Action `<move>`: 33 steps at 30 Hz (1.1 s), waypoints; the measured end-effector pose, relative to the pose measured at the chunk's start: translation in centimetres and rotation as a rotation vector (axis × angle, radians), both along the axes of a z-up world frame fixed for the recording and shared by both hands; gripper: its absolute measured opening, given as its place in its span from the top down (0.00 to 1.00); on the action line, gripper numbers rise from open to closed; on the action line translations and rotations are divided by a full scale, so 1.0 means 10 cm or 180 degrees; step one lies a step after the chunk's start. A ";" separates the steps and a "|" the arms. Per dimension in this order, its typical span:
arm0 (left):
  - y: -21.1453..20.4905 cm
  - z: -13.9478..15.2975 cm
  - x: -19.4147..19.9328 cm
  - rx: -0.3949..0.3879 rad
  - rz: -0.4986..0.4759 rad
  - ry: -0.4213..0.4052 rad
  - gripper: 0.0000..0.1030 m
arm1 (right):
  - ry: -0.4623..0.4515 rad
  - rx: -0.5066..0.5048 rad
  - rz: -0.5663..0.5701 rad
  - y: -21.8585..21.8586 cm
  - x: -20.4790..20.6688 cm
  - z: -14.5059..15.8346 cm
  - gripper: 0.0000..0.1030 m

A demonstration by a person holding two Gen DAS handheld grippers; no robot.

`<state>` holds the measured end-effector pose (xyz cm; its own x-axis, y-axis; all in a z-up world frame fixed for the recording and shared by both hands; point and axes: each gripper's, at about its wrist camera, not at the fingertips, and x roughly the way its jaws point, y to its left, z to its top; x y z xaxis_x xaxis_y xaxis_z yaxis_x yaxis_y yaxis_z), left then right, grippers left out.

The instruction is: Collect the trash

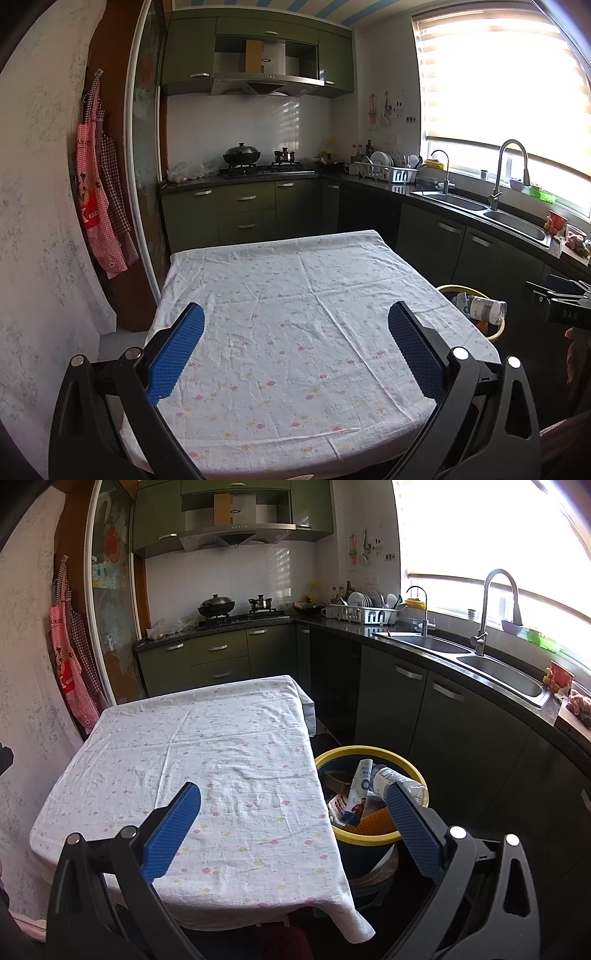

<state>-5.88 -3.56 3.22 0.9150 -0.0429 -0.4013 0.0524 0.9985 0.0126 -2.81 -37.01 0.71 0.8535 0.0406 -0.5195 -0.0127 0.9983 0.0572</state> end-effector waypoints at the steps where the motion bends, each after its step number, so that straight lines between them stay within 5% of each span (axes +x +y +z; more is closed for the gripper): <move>1: 0.00 0.00 0.00 0.0002 -0.0005 0.0000 0.05 | 0.0001 0.0001 0.0001 0.00 0.00 0.00 0.07; 33: 0.04 -0.01 0.02 0.0015 -0.0027 0.0017 0.05 | 0.0008 0.0013 -0.0001 0.00 0.00 -0.03 0.07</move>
